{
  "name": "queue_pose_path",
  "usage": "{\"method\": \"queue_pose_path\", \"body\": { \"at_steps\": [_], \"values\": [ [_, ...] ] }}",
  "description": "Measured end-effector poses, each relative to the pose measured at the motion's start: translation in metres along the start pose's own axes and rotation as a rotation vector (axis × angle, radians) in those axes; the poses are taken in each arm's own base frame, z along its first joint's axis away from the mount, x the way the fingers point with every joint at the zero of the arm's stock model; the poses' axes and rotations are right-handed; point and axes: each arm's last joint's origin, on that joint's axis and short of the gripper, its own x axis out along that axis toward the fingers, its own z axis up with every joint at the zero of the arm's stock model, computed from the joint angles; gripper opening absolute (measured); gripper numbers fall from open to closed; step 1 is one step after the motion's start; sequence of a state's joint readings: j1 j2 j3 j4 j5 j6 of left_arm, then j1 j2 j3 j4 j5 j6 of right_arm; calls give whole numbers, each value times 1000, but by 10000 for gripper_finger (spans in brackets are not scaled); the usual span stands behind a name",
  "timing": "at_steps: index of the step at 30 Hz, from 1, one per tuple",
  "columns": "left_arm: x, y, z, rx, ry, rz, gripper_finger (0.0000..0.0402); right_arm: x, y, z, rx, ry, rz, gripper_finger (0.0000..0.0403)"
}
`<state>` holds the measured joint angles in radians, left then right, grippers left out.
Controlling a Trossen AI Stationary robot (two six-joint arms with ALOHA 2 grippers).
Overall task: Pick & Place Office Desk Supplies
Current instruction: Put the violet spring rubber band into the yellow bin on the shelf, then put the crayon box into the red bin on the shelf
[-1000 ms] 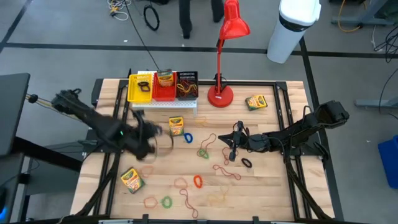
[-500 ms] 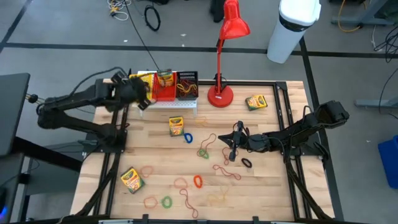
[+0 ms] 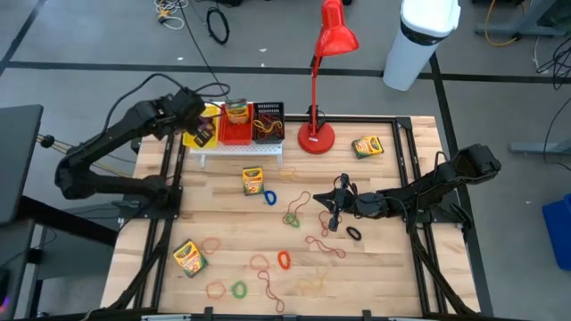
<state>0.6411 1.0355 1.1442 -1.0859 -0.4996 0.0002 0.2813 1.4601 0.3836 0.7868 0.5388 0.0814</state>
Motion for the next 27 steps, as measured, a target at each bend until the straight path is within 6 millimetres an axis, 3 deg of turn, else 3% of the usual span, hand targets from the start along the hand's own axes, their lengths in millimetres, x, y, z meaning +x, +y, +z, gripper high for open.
{"method": "queue_pose_path", "body": {
  "at_steps": [10,19,23,27],
  "values": [
    [-1,-1,-4,-37,11,-101,113,0,0,0,-1,1,0,30],
    [-10,-10,-35,-30,-147,-193,114,0,0,0,-2,4,0,30],
    [-26,-22,-49,11,-281,-411,114,0,0,0,-2,4,0,30],
    [-37,-48,-62,130,-386,-699,114,0,0,0,-3,4,0,30]
  ]
}}
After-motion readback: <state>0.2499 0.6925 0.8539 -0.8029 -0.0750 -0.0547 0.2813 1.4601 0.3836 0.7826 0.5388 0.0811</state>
